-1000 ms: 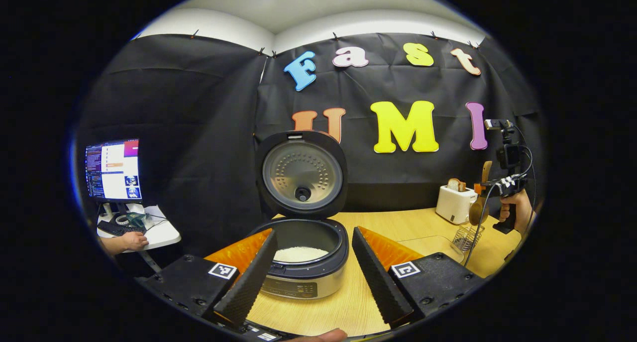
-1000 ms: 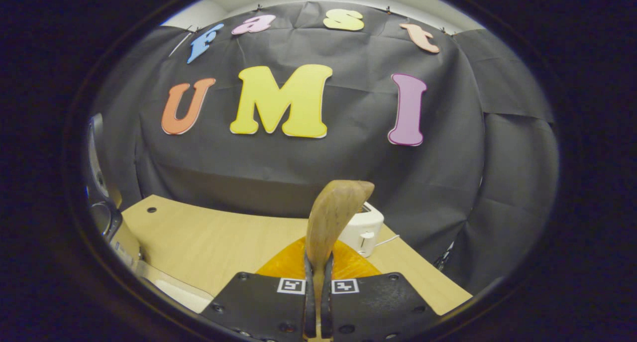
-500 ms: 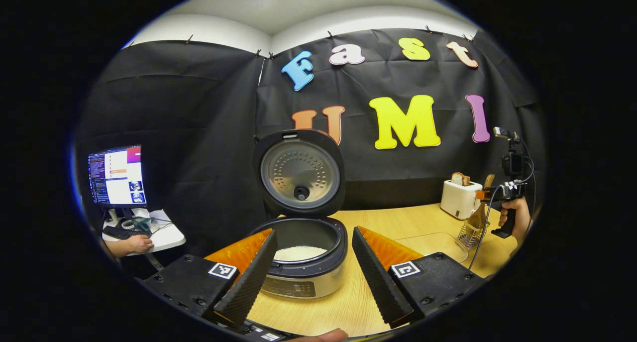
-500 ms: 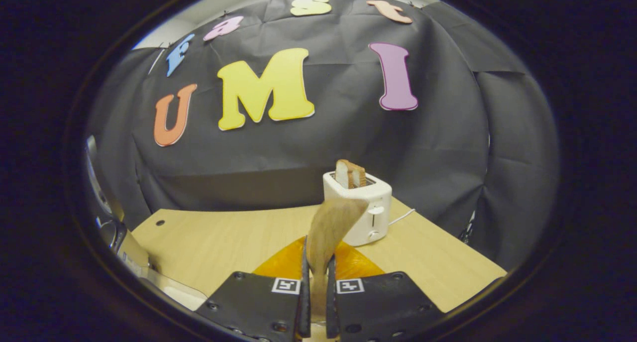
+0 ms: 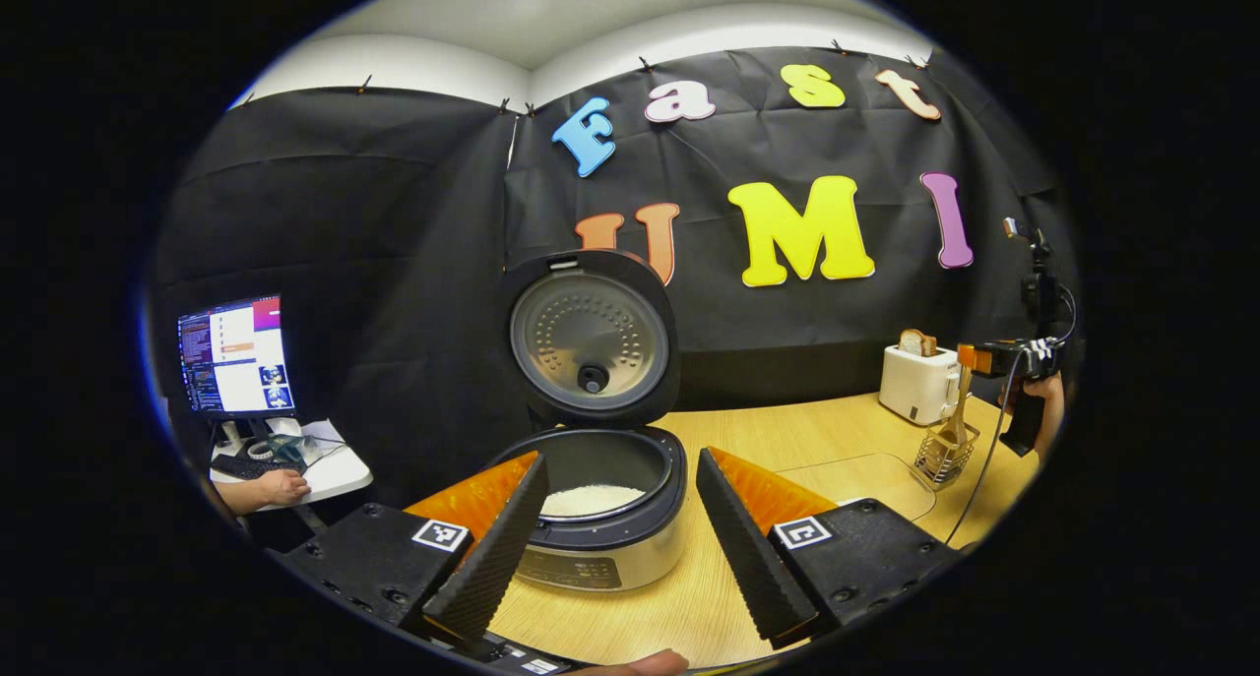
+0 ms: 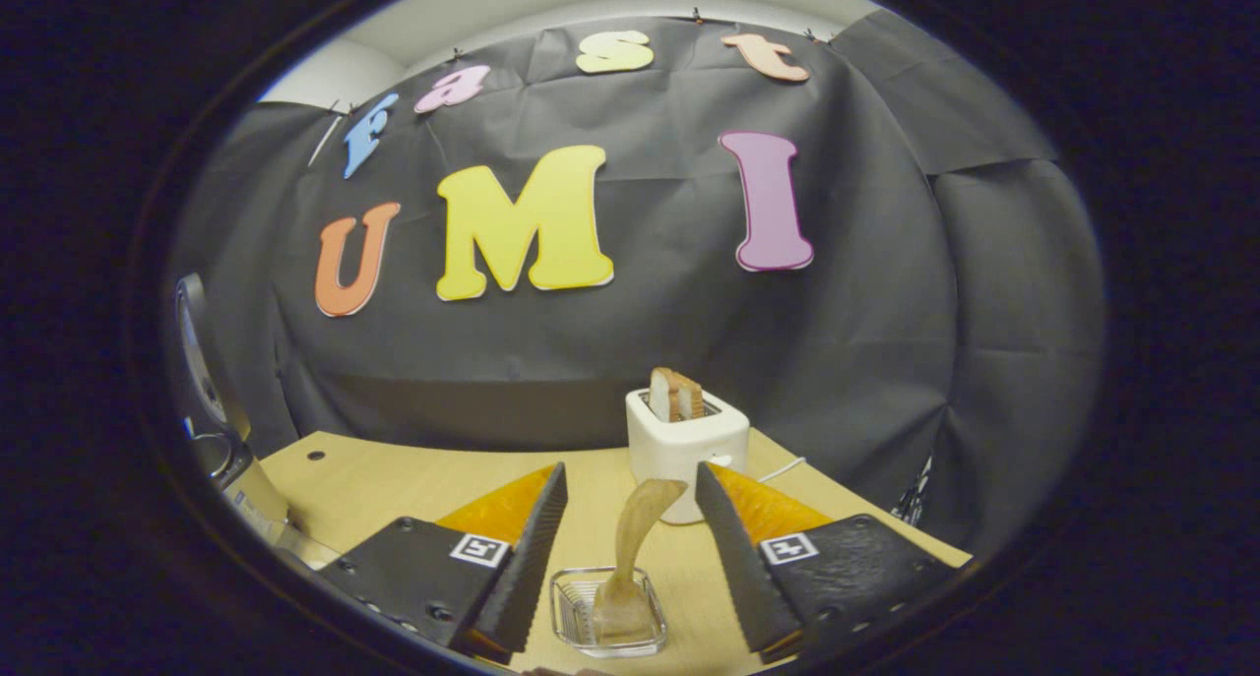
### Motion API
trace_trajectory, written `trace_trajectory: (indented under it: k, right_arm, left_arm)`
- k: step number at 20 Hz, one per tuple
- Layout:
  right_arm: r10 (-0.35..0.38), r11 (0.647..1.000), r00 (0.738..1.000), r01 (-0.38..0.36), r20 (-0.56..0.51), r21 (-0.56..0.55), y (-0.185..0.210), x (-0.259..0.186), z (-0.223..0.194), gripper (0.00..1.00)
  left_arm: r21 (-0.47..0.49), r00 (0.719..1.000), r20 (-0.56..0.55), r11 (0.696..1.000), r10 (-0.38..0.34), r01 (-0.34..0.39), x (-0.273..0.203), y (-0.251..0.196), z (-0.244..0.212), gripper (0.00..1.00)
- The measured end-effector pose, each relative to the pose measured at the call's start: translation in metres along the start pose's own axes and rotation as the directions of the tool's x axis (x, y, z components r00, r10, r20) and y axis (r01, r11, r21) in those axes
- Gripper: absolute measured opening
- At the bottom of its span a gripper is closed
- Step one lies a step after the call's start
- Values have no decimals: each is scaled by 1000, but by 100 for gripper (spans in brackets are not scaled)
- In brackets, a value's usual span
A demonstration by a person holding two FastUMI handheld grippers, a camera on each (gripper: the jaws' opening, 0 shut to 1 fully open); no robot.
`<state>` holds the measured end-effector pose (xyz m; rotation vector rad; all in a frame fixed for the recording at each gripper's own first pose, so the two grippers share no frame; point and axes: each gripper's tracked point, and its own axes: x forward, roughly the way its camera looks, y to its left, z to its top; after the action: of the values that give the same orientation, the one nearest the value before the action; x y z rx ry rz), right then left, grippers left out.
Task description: Close the left gripper, press the button to open the rice cooker; take a wooden spoon from the chopstick holder with the right hand, scoop a spoonful of rice and pour it into the rice cooker, then put the wooden spoon back into the chopstick holder.
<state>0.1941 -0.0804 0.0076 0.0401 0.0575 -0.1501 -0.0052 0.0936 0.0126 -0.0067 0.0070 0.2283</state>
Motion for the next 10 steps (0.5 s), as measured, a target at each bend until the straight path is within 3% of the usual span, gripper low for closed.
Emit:
trace_trajectory:
  k: [1, 2, 3, 5, 6, 8, 10]
  right_arm:
    - [-13, 1000, 999, 14, 30, -12, -6, -9, 6, 86]
    - [-23, 999, 998, 24, 53, -22, -9, -18, 8, 81]
    - [-29, 999, 997, 32, 68, -31, -12, -28, 8, 86]
    - [-55, 998, 996, 58, 76, -32, -17, -46, 2, 84]
    - [-64, 997, 995, 66, 73, -29, -18, -54, -3, 87]
    - [-17, 1000, 998, 18, 53, -24, -9, -68, -15, 84]
    - [27, 1000, 999, -26, 30, -10, -3, -82, -24, 89]
  left_arm:
    - [3, 1000, 9, 1000, -4, 4, 1, -1, 4, 96]
    - [7, 1000, 12, 1000, -10, 10, 4, -2, 7, 97]
    - [7, 1000, 6, 1000, -16, 15, 7, -2, 8, 96]
    - [8, 1000, -5, 1000, -27, 27, 11, -2, 16, 96]
    - [13, 1000, -4, 999, -30, 30, 14, -2, 22, 96]
    - [28, 1000, 7, 999, -26, 26, 18, 0, 39, 96]
    - [23, 999, 24, 999, -30, 29, 22, 1, 57, 97]
